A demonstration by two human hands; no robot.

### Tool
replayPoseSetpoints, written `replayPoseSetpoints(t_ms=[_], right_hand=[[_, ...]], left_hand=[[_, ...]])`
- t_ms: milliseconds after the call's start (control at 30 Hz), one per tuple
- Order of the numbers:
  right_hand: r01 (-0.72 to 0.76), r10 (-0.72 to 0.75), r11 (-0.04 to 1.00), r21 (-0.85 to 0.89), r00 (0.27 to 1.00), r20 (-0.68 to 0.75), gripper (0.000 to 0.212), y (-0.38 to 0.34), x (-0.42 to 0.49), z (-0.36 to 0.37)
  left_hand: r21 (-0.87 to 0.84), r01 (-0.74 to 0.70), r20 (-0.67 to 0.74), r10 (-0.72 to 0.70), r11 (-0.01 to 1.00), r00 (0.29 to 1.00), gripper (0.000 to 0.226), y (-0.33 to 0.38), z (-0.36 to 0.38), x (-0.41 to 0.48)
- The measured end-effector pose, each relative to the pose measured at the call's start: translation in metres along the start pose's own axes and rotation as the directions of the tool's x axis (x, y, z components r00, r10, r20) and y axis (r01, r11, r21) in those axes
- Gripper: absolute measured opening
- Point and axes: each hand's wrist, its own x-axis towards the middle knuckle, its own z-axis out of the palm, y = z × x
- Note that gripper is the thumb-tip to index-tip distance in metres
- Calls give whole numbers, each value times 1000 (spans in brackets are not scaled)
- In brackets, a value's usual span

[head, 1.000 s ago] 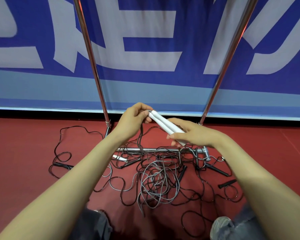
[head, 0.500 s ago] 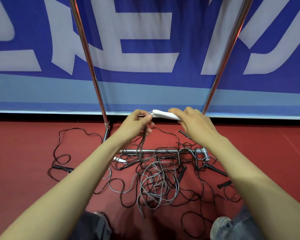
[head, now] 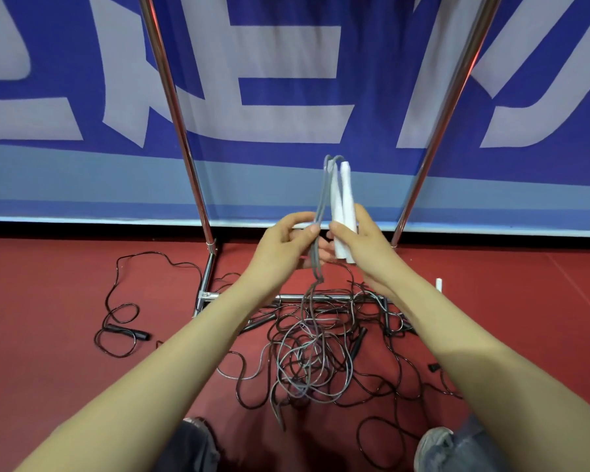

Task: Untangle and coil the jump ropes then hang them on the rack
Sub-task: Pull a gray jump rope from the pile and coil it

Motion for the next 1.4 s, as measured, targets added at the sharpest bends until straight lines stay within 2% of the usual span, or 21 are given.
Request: replayPoseSetpoints(t_ms=[100,233,333,433,533,600,700,833,900,967,1033,1067,1133,1233,1400], right_hand=[[-117,83,921,372,991,108,14,-5,-1,6],[-206,100,836,509,969,228,23,-6,0,5],[-228,102,808,543,962,252,21,-6,0,6],[-264,149,812,520,956,253,14,-4,1,6],[-300,201,829,473,947,249,9,0,2,6],[-302,209,836,459,947,243,10,-2,1,5],[-291,204,844,451,951,231,10,-7,0,1],[-250,155,862,441,958,241,11,-4,0,5],[-216,146,894,393,969,201,17,-1,-1,8],[-147,109,944,297,984,141,14,0,-3,8],[-77,63,983,168,994,88,9,-1,-4,8],[-49,42,995,92,996,77,13,-2,-5,8],[38,-22,987,-158,995,101,37,-2,-8,6],[165,-47,851,-499,970,240,70,-1,-14,7],[222,-33,770,-598,950,311,81,0,-24,11]], left_hand=[[-172,37,-39,-44,984,998,3,-2,3,1],[-199,28,-112,-51,980,992,10,-4,3,2],[-230,19,-168,-59,973,984,12,-5,4,4],[-221,29,-156,-65,975,986,8,-7,5,3],[-60,29,-116,-36,998,993,17,-10,7,1],[68,-12,-159,23,998,987,18,-12,6,2],[90,-52,-257,73,995,964,13,-12,1,4],[224,-103,-178,145,969,973,17,-14,4,1],[365,-158,-132,219,918,967,18,-14,8,-3],[556,-205,-68,290,805,955,17,-12,8,-3],[623,-193,-61,293,758,954,12,-8,3,-1],[592,-174,-98,285,787,954,10,-4,-1,2],[433,-153,-219,269,888,938,12,4,-11,7],[294,-175,-293,262,940,920,22,13,-21,9],[159,-163,-307,206,974,929,12,13,-23,8]])
